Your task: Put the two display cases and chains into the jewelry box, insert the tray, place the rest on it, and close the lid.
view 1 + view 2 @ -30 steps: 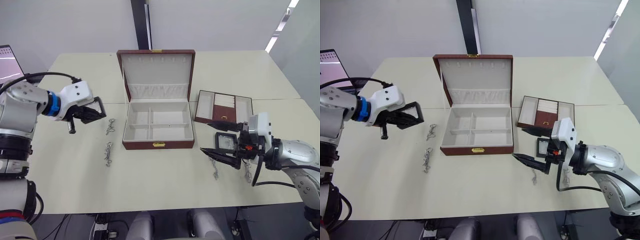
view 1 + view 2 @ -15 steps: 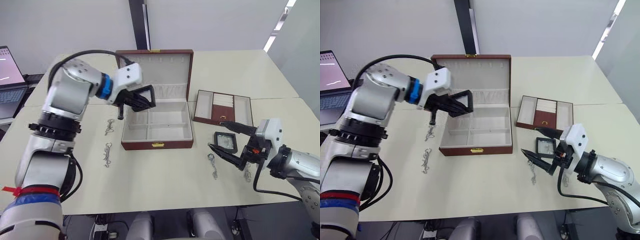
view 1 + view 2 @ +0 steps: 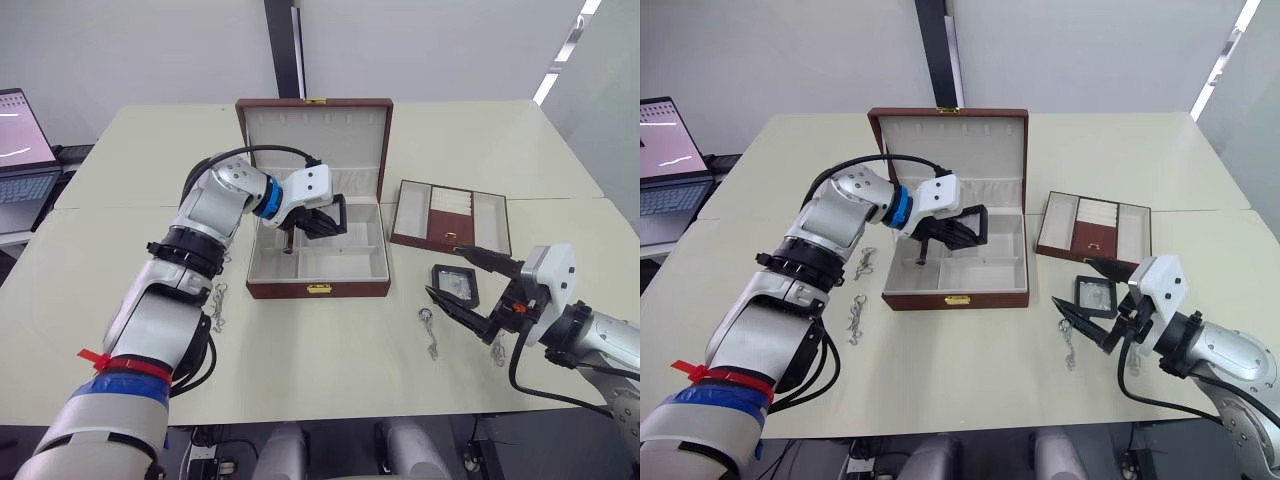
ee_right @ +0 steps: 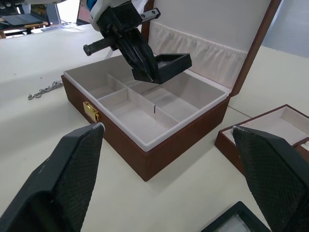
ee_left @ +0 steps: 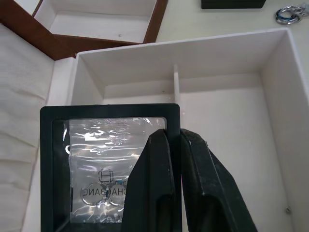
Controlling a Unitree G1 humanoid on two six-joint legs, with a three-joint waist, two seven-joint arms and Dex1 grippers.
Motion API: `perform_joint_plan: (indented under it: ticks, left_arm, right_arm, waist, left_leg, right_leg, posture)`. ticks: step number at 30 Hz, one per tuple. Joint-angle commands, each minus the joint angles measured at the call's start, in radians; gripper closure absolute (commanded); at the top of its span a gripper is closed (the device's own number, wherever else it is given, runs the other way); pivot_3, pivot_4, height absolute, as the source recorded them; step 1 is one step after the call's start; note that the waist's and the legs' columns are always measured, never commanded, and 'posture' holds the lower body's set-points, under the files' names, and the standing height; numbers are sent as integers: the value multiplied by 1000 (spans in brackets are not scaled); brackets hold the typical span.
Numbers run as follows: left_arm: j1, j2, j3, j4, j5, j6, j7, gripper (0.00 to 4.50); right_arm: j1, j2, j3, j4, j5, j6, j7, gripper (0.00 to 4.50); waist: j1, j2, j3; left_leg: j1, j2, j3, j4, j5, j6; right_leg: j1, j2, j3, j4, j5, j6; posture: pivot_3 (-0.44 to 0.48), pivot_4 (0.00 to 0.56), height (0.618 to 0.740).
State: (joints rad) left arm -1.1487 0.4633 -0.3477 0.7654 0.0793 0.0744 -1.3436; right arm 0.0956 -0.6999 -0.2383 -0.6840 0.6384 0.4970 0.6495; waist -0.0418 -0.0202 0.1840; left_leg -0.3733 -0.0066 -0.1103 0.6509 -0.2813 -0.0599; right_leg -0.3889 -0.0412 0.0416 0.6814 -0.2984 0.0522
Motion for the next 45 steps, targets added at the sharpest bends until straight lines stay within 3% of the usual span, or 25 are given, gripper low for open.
perform_joint_plan:
  ticks: [1, 14, 27, 38, 42, 45]
  left_arm:
    - [-32, -21, 7, 65, 19, -57, 22, 4491]
    - [-44, -80, 26, 209, 32, -151, 56, 4491]
    - [-52, -86, 39, 236, 39, -168, 73, 4491]
    - [-63, -79, 93, 181, -7, -103, 10, 1493]
    - [-41, -50, 129, 124, -56, -56, -42, 200]
    - [-5, -19, 167, 44, -114, 21, -90, 64]
  right_arm:
    - [3, -5, -32, -45, 4, -7, -10, 0]
    - [12, -4, -32, -56, 10, 0, -26, 0]
    - [13, -4, -32, -55, 11, 5, -25, 0]
    - [2, -13, -36, -32, 12, 2, -8, 0]
    - [8, -29, -67, -1, 23, 1, 20, 0]
    - [20, -43, -100, 44, 27, -7, 55, 0]
  waist:
    - [0, 0, 0]
    - [1, 0, 0]
    - [1, 0, 0]
    - [0, 0, 0]
    - [0, 0, 0]
    - [-1, 0, 0]
  left_leg:
    - [0, 0, 0, 0, 0, 0]
    - [-1, 0, -1, 1, 0, 0]
    - [-2, 0, -1, 5, -1, 1]
    - [-5, 0, -2, 10, -2, 3]
    - [-5, 0, -2, 10, -2, 3]
    - [-5, 0, -2, 10, -2, 3]
  right_leg:
    - [0, 0, 0, 0, 0, 0]
    - [0, 0, 0, 0, 0, 0]
    - [0, 0, -1, 1, 0, 0]
    - [0, 0, -2, 1, 0, 1]
    - [0, 0, -2, 1, 0, 1]
    - [0, 0, -2, 1, 0, 1]
  posture:
    - [0, 150, 740]
    - [0, 150, 740]
    - [0, 150, 740]
    - [0, 150, 740]
    - [0, 150, 740]
    - [0, 150, 740]
